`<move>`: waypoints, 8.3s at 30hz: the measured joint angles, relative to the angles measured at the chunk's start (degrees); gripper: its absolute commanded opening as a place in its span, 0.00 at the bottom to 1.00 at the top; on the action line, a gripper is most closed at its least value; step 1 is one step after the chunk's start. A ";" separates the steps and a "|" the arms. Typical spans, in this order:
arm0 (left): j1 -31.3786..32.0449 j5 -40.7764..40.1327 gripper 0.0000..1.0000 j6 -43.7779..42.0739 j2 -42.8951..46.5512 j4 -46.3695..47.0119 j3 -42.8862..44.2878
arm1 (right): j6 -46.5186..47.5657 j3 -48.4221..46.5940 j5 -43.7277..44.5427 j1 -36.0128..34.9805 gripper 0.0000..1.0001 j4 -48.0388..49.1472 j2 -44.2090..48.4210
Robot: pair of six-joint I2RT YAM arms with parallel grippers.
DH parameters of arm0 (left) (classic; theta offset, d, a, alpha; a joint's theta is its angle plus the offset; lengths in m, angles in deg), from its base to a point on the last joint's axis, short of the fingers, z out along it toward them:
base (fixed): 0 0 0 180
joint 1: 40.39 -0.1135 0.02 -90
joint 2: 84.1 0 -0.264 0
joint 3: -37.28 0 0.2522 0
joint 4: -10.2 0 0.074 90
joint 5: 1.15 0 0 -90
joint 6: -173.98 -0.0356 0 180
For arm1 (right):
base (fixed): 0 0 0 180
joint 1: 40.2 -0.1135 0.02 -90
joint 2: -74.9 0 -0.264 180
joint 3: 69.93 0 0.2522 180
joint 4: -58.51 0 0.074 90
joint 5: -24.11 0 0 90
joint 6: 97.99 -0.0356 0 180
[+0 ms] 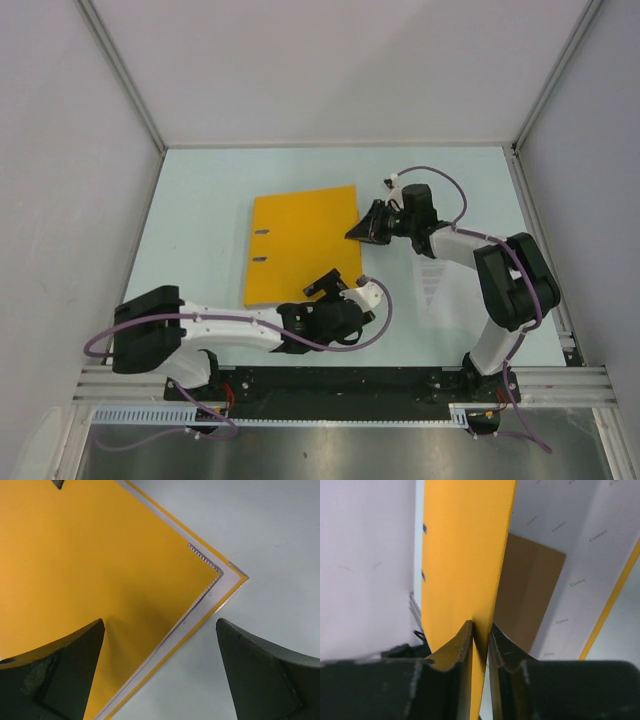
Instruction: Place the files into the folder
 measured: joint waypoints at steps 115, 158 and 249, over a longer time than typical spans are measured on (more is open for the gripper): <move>-62.82 22.43 0.62 33.70 37.13 -20.55 4.85 | 1.95 -44.68 16.61 -31.58 0.54 -3.02 -37.97; -52.76 48.30 0.51 31.87 21.33 -3.87 -14.56 | 11.80 -14.62 10.58 -14.16 0.14 -6.36 -15.12; -50.27 46.77 0.49 33.22 17.18 -0.70 -14.51 | 4.87 -11.56 6.36 -14.45 0.06 4.02 -19.69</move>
